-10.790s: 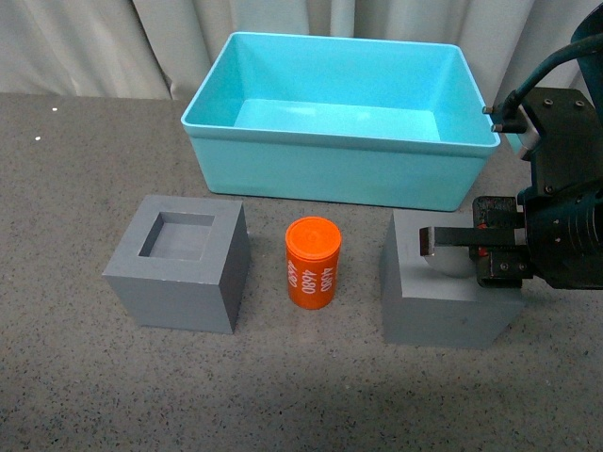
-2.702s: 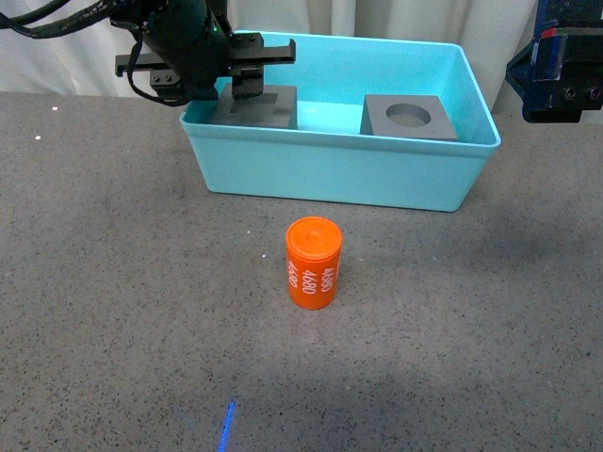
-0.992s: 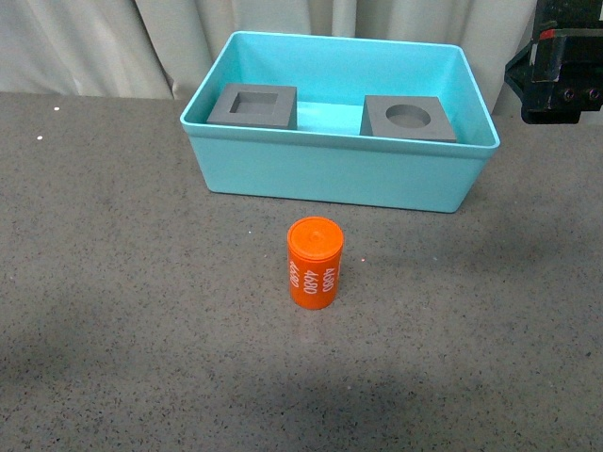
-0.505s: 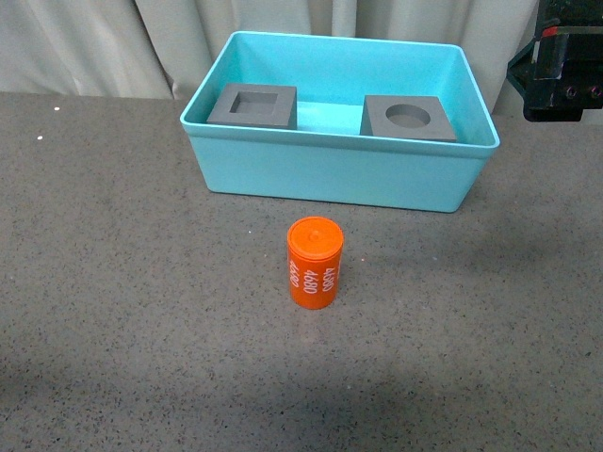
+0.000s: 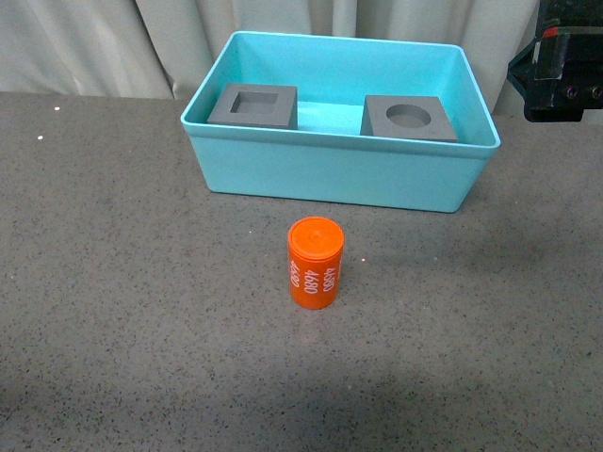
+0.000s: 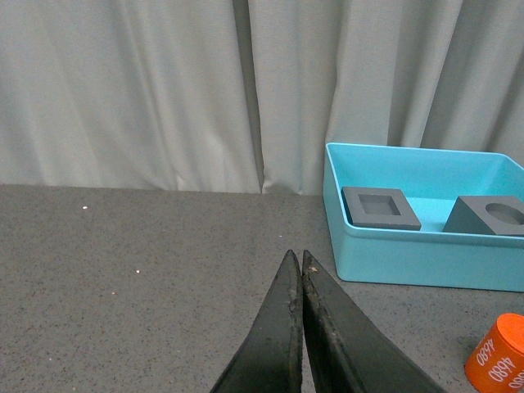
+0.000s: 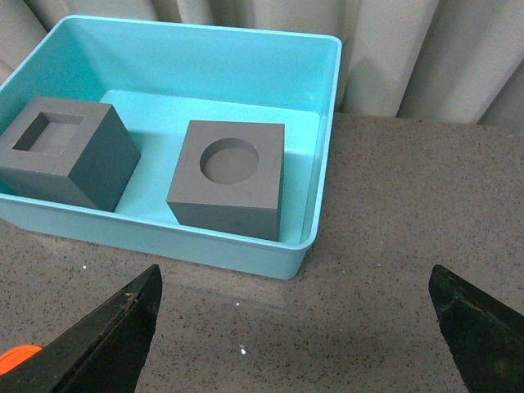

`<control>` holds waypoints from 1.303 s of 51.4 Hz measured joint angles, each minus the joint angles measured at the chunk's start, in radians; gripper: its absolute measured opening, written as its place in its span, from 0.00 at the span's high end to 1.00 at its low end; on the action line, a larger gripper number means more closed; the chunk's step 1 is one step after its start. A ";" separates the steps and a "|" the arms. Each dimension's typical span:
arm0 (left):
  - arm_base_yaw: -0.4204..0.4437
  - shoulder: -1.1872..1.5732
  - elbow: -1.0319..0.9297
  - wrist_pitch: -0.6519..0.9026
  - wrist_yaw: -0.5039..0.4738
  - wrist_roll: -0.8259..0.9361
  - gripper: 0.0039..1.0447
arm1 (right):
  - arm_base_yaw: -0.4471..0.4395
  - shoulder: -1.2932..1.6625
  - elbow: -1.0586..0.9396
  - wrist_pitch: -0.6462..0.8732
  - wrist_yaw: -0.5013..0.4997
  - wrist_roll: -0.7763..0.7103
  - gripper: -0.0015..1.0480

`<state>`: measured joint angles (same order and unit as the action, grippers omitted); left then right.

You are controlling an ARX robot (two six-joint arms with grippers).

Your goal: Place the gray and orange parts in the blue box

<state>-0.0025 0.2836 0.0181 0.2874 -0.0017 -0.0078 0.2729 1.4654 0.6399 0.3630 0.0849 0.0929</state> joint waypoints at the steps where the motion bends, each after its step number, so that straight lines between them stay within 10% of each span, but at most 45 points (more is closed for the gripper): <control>1: 0.000 -0.010 0.000 -0.010 0.000 0.000 0.97 | 0.000 0.000 0.000 0.000 0.000 0.000 0.09; 37: 0.000 -0.278 0.000 -0.285 0.002 0.000 0.97 | 0.000 -0.001 0.000 0.000 0.000 0.000 0.09; 63: 0.000 -0.279 0.000 -0.286 0.002 0.001 0.05 | 0.002 0.000 -0.002 0.009 0.015 -0.013 0.09; 67: 0.000 -0.279 0.000 -0.286 0.002 0.003 0.07 | 0.028 0.010 -0.006 0.082 0.132 -0.142 0.09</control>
<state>-0.0025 0.0044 0.0181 0.0013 0.0002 -0.0048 0.3012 1.4754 0.6334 0.4446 0.2172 -0.0494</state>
